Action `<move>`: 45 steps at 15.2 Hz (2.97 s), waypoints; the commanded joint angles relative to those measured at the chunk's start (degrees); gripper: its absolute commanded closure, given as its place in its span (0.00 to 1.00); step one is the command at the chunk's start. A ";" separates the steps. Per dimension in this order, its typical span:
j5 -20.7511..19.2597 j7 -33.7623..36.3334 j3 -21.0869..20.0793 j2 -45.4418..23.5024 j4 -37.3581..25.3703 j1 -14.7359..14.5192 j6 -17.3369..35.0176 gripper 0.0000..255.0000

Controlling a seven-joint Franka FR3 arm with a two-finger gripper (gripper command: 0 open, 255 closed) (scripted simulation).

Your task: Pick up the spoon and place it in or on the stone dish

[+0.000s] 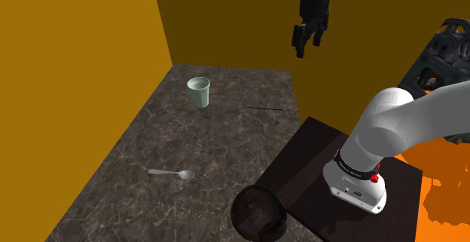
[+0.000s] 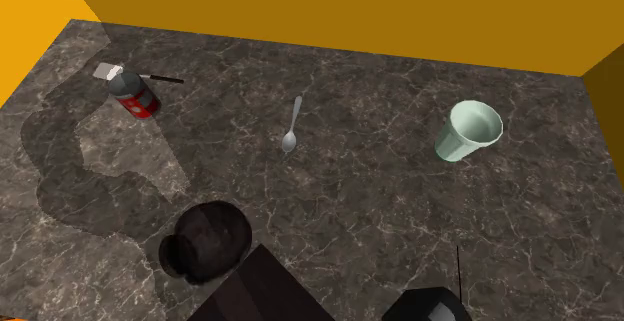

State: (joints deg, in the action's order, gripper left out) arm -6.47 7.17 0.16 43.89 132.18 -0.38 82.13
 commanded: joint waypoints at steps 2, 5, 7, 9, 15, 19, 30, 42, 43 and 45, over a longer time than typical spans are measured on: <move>0.56 0.29 -0.30 -0.37 1.27 -0.41 1.94 0.00; 2.18 1.08 -1.28 -1.91 4.72 -1.69 7.87 0.00; 3.22 1.54 -1.98 -3.33 6.68 -2.56 11.90 0.00; 4.22 1.94 -2.72 -5.05 8.37 -3.45 15.99 0.00; 6.96 2.97 -5.12 -12.04 11.69 -6.16 28.45 0.00; 8.46 3.52 -6.87 -18.08 12.38 -7.86 36.70 0.00; 9.47 5.63 -11.96 -38.41 7.96 -11.61 56.97 0.00; 2.20 11.37 -14.15 -62.44 -6.33 -17.10 71.18 0.00; 1.48 11.84 -14.02 -64.39 -7.92 -17.82 71.91 0.00; 0.17 12.65 -13.67 -68.26 -11.29 -19.34 73.18 0.00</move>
State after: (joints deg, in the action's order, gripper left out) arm -5.68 19.55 -13.64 -22.47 122.47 -19.10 154.59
